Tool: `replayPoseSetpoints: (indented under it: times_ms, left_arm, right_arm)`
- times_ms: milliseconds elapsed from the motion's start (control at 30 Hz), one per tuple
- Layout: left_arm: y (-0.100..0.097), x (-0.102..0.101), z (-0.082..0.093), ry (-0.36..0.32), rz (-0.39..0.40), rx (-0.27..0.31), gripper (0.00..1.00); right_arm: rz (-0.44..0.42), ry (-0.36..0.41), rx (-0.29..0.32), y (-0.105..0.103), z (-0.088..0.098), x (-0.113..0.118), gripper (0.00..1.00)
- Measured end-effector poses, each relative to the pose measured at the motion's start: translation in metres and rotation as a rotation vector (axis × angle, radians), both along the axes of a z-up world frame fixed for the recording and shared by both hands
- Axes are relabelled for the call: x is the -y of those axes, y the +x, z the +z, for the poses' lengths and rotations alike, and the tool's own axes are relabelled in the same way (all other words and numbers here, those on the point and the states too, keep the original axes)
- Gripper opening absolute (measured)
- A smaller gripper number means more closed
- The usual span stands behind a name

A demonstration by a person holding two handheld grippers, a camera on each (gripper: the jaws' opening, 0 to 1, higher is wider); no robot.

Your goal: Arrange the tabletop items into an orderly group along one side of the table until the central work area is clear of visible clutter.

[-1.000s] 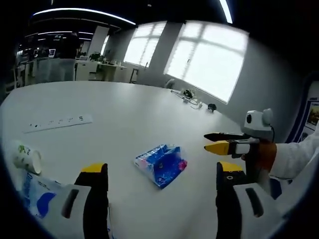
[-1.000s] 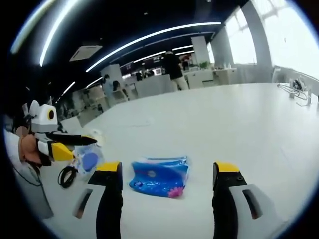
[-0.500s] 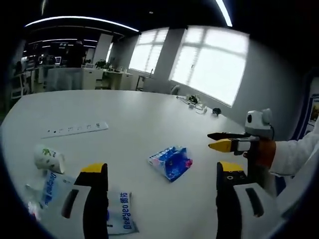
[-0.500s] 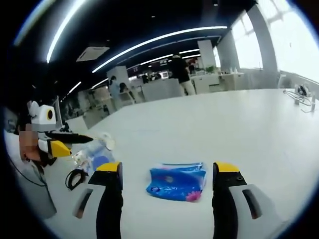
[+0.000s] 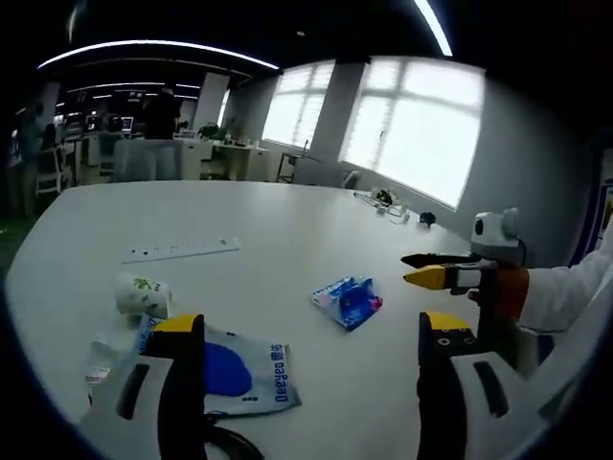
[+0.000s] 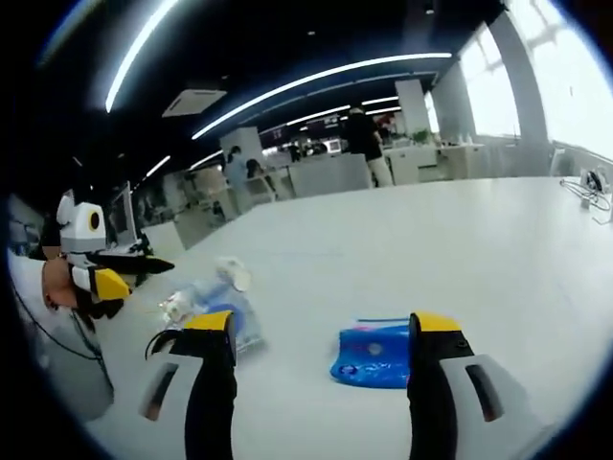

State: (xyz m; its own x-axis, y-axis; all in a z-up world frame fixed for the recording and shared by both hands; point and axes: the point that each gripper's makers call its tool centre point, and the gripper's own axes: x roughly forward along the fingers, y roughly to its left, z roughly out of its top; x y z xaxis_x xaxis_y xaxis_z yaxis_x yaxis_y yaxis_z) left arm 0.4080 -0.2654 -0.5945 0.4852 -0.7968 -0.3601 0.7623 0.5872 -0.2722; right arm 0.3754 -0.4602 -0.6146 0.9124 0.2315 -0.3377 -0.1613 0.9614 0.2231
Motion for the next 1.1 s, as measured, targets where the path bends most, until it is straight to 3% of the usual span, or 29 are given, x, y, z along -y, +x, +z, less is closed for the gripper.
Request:
replayPoseSetpoints:
  times_ms: [567, 1100]
  left_arm:
    - [-0.003, -0.07, 0.013, 0.001, 0.083, 0.02, 0.95]
    - [-0.006, -0.146, 0.01, 0.003, 0.176, 0.008, 0.95]
  right_arm:
    - [0.085, -0.003, 0.008, 0.005, 0.011, -0.062, 0.72]
    - [0.17, -0.009, -0.017, 0.008, 0.003, -0.132, 0.71]
